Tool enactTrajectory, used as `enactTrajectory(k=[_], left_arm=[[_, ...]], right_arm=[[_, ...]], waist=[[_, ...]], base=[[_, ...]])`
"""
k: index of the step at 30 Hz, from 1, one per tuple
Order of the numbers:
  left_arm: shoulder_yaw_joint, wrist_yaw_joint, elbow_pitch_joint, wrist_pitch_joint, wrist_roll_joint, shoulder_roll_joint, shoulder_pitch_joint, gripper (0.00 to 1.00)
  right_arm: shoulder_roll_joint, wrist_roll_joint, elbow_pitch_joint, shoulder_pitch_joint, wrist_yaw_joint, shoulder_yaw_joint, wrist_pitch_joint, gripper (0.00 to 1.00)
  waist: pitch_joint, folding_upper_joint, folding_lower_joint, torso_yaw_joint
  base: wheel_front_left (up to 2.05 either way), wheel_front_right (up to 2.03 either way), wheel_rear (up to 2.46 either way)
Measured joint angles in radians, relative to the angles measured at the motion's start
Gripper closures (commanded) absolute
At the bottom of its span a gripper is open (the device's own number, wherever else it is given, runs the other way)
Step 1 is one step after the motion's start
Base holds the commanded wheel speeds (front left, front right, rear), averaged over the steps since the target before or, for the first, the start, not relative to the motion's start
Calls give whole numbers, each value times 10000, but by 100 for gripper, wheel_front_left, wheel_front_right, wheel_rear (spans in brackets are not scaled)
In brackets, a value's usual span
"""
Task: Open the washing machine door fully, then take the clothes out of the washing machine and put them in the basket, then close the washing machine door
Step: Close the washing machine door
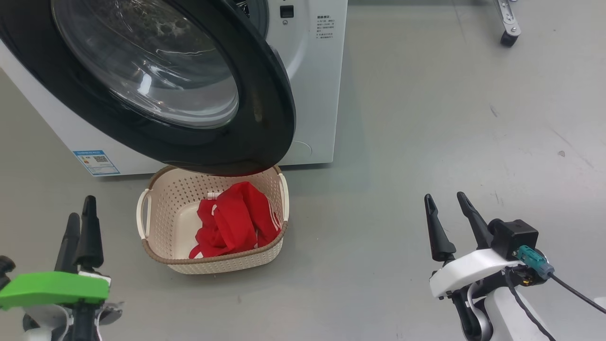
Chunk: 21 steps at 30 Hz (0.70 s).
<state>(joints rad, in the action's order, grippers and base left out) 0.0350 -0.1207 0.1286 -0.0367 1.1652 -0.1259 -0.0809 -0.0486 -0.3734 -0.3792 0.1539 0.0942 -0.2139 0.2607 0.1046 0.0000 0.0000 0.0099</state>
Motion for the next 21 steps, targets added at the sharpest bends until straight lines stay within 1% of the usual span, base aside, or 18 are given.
enactTrajectory(k=[6, 12, 14, 16, 21], left_arm=[[-1124, -4, 217, -949, -1808, -612, 318, 0], [-1898, -36, 830, -1983, -3532, -1202, 661, 0], [-2236, -46, 1110, -2034, -4134, -1423, 719, 0], [-2370, -46, 1346, -2073, -4362, -1419, 802, 0], [-2504, -48, 1914, -2150, -5379, -1427, 853, 0]], right_arm=[[-2, 0, 13, -1, -2, -40, 0, 0], [0, 0, 29, -3, -8, -44, 0, 0], [0, 0, 46, -7, -15, -46, 0, 0], [0, 10, 63, -9, -17, -54, 0, 0], [0, 153, 96, -13, -17, -104, 0, 0]], waist=[[-51, 0, 0, -17], [-109, 0, 0, -20], [-128, 0, 0, -23], [-147, 0, 0, -26], [-195, 0, 0, -36]], base=[[0, 0, 0], [0, 0, 0], [0, 0, 0], [0, 0, 0], [0, 0, 0]])
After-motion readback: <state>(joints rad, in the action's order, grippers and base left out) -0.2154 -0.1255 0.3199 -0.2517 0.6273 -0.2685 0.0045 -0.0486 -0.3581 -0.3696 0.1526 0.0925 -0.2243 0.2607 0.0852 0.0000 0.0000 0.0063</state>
